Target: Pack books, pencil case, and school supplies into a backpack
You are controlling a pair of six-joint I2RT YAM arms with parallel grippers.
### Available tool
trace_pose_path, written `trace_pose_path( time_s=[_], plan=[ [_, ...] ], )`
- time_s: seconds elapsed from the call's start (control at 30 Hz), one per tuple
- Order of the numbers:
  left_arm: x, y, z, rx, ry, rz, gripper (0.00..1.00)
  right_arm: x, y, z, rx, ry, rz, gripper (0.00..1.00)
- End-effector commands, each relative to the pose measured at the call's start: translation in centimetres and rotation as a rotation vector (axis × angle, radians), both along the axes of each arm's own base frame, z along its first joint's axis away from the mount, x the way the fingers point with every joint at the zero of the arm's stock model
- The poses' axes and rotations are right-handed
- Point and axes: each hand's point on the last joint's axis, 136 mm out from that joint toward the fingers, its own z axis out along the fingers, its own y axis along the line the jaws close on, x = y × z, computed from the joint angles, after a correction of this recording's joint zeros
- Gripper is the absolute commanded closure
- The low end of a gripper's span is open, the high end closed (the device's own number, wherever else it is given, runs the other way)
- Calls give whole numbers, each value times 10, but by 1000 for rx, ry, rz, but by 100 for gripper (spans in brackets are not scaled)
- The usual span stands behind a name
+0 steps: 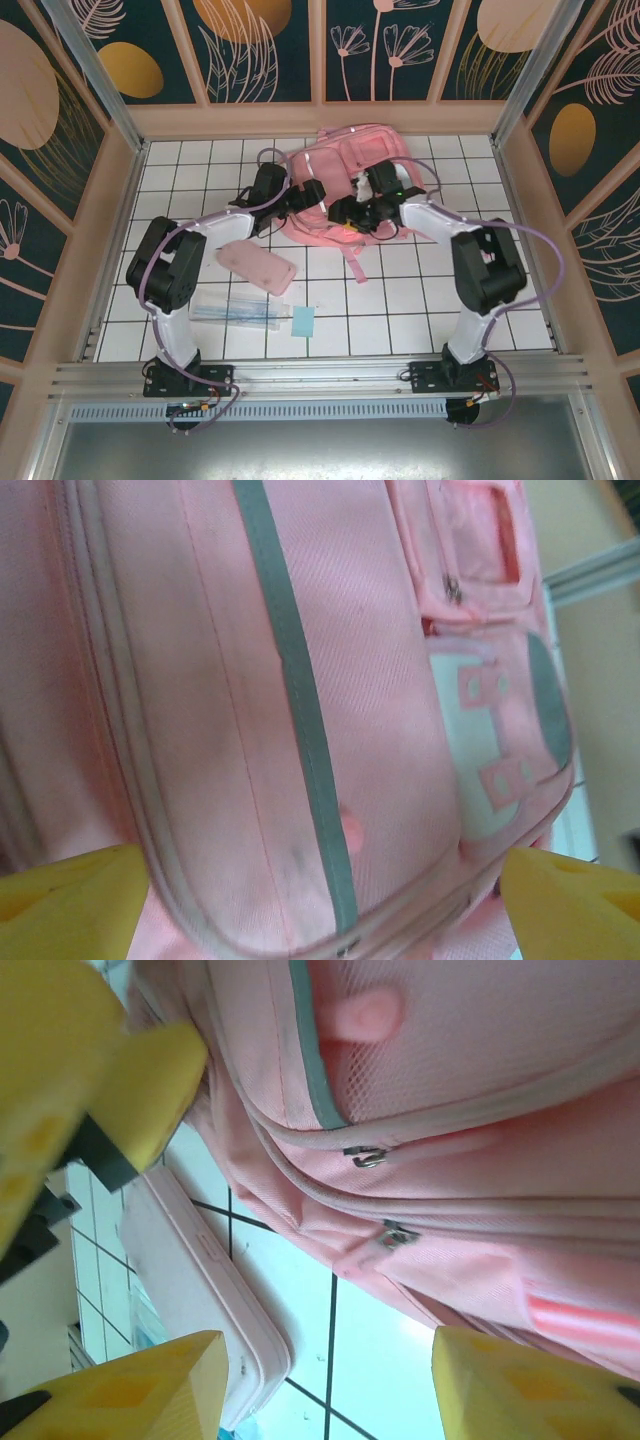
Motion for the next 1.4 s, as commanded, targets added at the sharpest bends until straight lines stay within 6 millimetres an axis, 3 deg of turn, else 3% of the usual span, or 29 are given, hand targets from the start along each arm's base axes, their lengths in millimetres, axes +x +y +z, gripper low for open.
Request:
trace_pose_path(
  time_s=[0.0, 0.13, 0.37, 0.47, 0.63, 0.83, 1.03, 1.23, 1.37],
  plan=[
    [-16, 12, 11, 169, -6, -63, 12, 4, -27, 10, -24, -51, -85, 43],
    [-39, -5, 12, 247, -2, -146, 21, 12, -61, 2, -71, -53, -196, 43],
    [-73, -30, -19, 380, 63, -312, 40, 33, -93, -28, -102, -57, -347, 43],
    [-79, -40, -33, 438, 93, -363, 52, 40, -93, -38, -74, -41, -365, 43],
    [-71, -33, -50, 561, 132, -337, 51, 42, -91, -55, -71, -11, -362, 43],
    [-65, -29, -67, 621, 170, -325, 52, 41, -92, -62, -75, -1, -364, 43],
    [-68, -32, -90, 652, 209, -347, 64, 41, -92, -63, -77, -2, -367, 43],
    [-78, -28, -112, 707, 257, -371, 71, 41, -93, -66, -83, 2, -370, 43],
    [-94, -38, -122, 727, 277, -417, 75, 42, -93, -69, -83, 6, -374, 43]
  ],
)
